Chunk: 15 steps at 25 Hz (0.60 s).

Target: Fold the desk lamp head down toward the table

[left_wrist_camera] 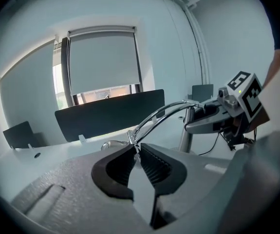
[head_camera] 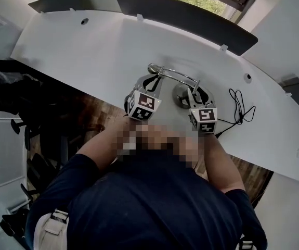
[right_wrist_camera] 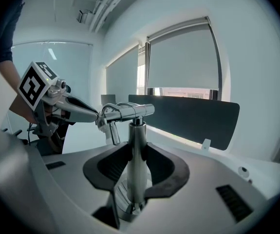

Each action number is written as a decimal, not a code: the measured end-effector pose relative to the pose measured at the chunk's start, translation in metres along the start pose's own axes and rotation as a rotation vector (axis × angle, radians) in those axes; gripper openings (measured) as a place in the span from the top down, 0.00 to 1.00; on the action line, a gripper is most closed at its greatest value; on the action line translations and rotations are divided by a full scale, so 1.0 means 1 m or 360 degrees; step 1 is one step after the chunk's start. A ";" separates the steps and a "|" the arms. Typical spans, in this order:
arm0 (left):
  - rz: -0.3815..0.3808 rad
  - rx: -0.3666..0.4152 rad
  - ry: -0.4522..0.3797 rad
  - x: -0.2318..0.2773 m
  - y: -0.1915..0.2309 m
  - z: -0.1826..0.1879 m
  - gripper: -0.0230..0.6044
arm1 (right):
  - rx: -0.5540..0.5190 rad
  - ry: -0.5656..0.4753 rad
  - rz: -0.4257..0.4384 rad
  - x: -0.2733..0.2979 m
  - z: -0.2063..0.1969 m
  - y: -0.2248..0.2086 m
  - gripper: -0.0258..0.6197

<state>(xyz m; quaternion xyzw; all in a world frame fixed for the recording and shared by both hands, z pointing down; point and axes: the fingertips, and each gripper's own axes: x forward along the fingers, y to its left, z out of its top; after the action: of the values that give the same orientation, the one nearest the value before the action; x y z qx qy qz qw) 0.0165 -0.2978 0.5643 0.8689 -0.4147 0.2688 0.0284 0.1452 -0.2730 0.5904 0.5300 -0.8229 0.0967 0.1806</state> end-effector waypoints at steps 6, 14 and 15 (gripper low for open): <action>-0.0082 0.0010 0.0101 0.015 -0.012 -0.018 0.89 | 0.0008 0.0019 0.0013 0.001 0.000 0.001 0.77; -0.0152 -0.0016 0.0158 0.035 -0.027 -0.041 0.89 | 0.0002 0.0024 0.0017 0.001 0.000 0.000 0.77; -0.0154 -0.0023 0.0157 0.037 -0.029 -0.042 0.89 | 0.0004 0.0025 0.0018 0.002 -0.001 0.000 0.77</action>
<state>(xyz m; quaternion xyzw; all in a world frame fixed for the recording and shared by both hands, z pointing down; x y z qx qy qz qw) 0.0379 -0.2938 0.6232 0.8734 -0.3723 0.3065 0.0680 0.1445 -0.2741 0.5917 0.5248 -0.8243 0.1030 0.1859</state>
